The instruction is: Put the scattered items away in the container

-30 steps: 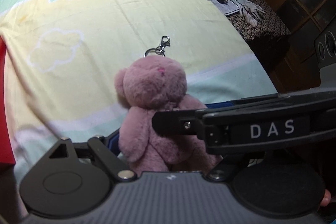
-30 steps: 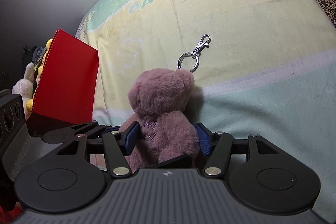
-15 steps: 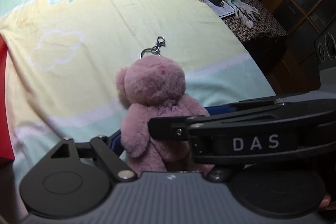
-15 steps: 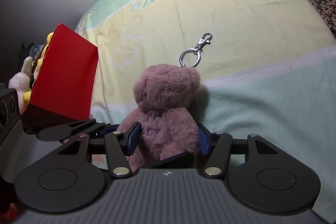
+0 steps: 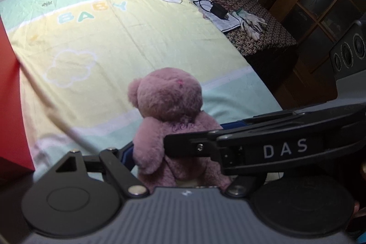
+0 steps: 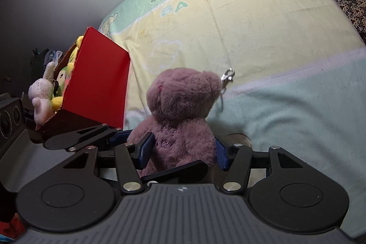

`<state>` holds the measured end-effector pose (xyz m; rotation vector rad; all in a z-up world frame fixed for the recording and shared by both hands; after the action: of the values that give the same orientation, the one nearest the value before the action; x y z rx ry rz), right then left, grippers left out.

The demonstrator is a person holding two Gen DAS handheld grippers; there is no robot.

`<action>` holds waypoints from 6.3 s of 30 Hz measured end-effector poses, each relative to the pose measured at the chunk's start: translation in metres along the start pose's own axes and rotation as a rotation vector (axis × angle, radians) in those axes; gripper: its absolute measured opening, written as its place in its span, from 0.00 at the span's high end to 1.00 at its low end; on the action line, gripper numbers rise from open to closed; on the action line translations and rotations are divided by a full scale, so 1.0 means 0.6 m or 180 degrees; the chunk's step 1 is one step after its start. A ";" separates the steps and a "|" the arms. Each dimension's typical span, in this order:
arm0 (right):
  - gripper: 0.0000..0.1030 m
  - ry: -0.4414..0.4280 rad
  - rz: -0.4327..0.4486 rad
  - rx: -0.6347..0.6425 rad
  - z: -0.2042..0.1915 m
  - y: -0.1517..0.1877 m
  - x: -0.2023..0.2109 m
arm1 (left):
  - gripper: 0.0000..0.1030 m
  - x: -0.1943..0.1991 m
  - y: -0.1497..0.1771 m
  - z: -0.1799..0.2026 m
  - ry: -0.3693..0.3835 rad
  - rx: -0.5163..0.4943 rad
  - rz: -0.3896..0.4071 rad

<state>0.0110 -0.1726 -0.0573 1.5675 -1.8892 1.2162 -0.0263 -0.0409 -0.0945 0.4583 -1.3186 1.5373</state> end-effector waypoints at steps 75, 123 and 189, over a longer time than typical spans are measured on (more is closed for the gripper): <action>0.43 -0.0296 0.0661 0.0606 -0.394 -0.088 -0.182 | 0.15 0.290 -0.042 -0.372 -0.0695 -0.0165 0.1033; 0.65 0.0040 0.0971 0.0553 -0.392 -0.038 -0.110 | 0.15 0.399 0.002 -0.374 -0.1032 0.0567 0.1217; 0.12 0.1231 0.1082 0.0478 -0.445 0.024 -0.074 | 0.15 0.392 0.088 -0.367 -0.2284 0.1150 0.0308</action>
<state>-0.0479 0.0696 0.0484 0.9993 -1.8808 1.6993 -0.0996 0.2647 -0.0057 1.2801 -1.6022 1.7774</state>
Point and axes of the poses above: each gripper's, at about its wrist camera, not at the fingertips, and x roughly against the way its jaws point, z to its right, y to its underside, the point moved 2 cm from there along -x, roughly the way its jaws point, and after that the axes turned 1 degree about y, right-handed, at the moved point
